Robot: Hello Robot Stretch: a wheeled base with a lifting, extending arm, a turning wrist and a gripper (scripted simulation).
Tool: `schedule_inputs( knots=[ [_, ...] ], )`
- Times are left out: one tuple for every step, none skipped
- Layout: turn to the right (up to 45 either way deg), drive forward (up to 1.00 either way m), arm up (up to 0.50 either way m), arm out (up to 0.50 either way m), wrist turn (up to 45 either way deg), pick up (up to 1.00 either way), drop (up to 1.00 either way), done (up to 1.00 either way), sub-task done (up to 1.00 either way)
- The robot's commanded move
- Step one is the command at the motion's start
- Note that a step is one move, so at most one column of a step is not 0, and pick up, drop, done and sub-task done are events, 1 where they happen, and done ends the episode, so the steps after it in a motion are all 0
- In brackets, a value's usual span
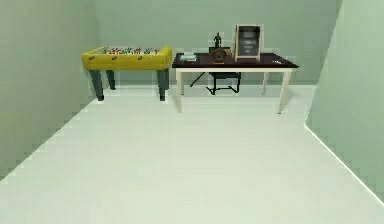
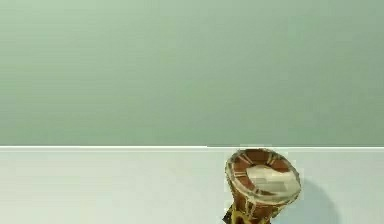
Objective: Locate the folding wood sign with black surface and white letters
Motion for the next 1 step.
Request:
schedule_inputs(
  knots=[
    [0.0,1.0,0.0,0.0,0.0,0.0,0.0,0.0,0.0]
  ],
)
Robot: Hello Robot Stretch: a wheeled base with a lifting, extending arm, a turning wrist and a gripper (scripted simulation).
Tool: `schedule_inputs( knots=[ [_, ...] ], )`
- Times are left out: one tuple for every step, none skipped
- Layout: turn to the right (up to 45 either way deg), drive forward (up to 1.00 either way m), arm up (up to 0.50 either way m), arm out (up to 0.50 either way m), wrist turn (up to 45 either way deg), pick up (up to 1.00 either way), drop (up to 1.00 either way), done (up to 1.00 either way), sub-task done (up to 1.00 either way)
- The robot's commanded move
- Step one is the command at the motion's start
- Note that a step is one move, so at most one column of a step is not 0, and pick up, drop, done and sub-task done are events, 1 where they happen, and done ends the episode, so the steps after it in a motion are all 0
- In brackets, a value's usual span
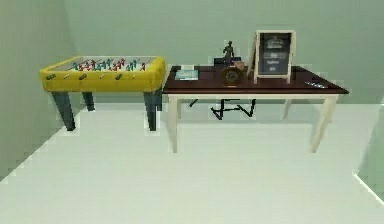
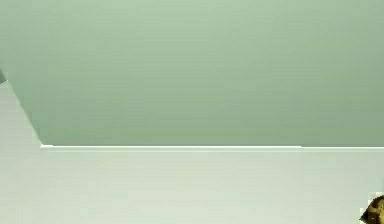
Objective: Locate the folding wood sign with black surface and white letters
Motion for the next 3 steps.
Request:
schedule_inputs(
  knots=[
    [-3.0,0.0,0.0,0.0,0.0,0.0,0.0,0.0,0.0],
    [0.0,1.0,0.0,0.0,0.0,0.0,0.0,0.0,0.0],
    [0.0,0.15,0.0,0.0,0.0,0.0,0.0,0.0,0.0]
  ],
)
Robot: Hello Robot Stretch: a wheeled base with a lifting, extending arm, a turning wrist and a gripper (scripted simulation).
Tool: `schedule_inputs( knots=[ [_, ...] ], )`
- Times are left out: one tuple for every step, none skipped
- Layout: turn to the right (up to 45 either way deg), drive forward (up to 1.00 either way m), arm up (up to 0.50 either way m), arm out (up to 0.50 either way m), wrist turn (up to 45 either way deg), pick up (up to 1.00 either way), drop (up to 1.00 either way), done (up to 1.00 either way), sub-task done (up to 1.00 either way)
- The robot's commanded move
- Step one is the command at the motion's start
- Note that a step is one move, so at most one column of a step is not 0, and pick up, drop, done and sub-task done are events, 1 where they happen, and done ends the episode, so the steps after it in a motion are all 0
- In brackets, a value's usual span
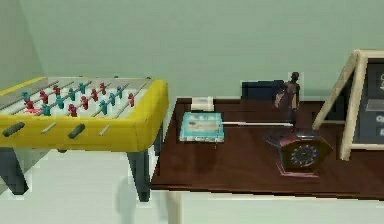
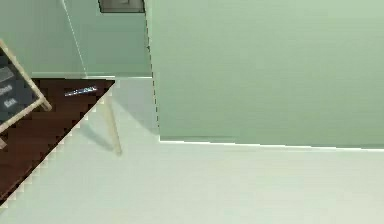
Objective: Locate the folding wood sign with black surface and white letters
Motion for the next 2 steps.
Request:
schedule_inputs(
  knots=[
    [42.0,0.0,0.0,0.0,0.0,0.0,0.0,0.0,0.0],
    [0.0,0.0,0.0,0.0,0.0,0.0,0.0,1.0,0.0]
  ],
)
